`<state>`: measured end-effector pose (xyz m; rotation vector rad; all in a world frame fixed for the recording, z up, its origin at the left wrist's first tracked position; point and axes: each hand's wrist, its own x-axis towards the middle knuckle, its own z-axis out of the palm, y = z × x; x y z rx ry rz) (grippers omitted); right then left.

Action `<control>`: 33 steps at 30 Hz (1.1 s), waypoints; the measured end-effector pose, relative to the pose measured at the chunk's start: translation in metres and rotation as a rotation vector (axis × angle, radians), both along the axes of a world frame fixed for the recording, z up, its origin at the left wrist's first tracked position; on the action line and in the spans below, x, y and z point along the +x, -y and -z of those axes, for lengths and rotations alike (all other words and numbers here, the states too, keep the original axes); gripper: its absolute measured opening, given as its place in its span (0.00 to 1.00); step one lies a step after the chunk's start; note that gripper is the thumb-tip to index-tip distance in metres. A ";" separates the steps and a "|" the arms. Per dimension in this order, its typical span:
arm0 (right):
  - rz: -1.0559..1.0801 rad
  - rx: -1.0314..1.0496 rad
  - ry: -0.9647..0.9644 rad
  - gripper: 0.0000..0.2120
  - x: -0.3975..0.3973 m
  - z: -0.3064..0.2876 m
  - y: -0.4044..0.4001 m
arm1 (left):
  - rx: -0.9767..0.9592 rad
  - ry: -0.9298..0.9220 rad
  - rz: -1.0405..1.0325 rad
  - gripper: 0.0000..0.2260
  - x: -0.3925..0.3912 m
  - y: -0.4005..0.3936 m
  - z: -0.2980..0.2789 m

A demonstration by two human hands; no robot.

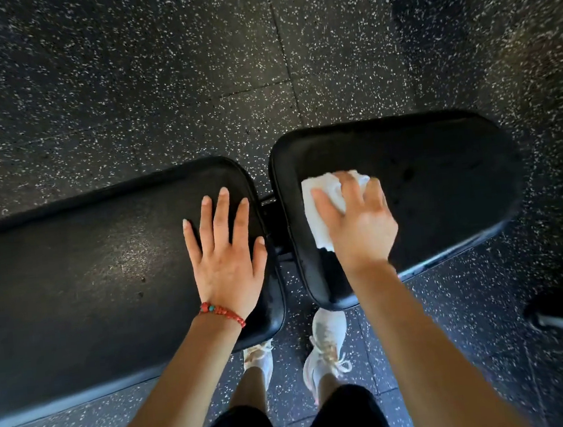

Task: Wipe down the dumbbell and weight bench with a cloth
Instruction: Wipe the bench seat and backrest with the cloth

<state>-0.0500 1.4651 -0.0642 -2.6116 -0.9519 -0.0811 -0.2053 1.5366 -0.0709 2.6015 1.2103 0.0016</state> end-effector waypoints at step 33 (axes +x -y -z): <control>0.088 -0.240 -0.197 0.24 0.146 -0.002 0.026 | 0.027 0.003 0.023 0.23 0.078 0.037 0.000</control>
